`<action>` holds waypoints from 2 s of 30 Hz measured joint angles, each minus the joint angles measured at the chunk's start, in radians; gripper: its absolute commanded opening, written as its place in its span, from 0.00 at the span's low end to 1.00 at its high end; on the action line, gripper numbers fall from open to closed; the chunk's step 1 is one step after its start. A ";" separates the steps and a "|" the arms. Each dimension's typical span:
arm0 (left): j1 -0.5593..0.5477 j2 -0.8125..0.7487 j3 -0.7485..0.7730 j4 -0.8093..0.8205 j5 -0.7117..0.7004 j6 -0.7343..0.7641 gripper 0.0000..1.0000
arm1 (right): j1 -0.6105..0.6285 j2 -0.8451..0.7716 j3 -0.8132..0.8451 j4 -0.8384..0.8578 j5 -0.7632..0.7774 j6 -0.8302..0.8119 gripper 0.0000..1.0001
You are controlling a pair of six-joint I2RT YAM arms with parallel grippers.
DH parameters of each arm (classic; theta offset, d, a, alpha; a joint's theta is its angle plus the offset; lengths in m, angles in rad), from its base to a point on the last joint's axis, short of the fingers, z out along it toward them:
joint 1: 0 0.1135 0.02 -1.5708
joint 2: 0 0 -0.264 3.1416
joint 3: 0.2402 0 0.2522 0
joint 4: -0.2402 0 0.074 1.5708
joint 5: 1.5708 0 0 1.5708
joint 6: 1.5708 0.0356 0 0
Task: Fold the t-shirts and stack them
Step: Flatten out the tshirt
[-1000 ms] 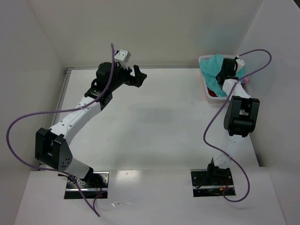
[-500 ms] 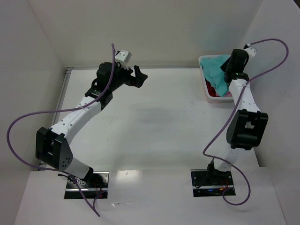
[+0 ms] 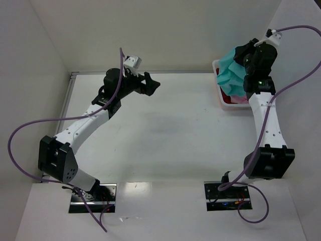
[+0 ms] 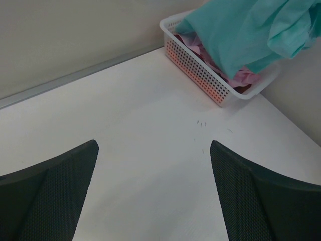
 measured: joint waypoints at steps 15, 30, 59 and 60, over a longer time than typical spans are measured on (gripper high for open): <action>0.002 -0.195 -0.153 0.088 0.219 -0.050 1.00 | 0.265 -0.138 0.105 0.060 -0.222 0.085 0.01; -0.136 -0.173 -0.131 0.249 0.294 -0.109 1.00 | 0.340 -0.127 0.066 0.135 -0.260 0.172 0.01; -0.312 0.234 0.003 0.278 -0.320 0.061 0.00 | 0.363 -0.142 0.017 0.140 -0.230 0.177 0.06; -0.312 0.217 -0.006 0.267 -0.336 0.061 0.00 | 0.363 -0.151 0.008 0.139 -0.205 0.171 0.06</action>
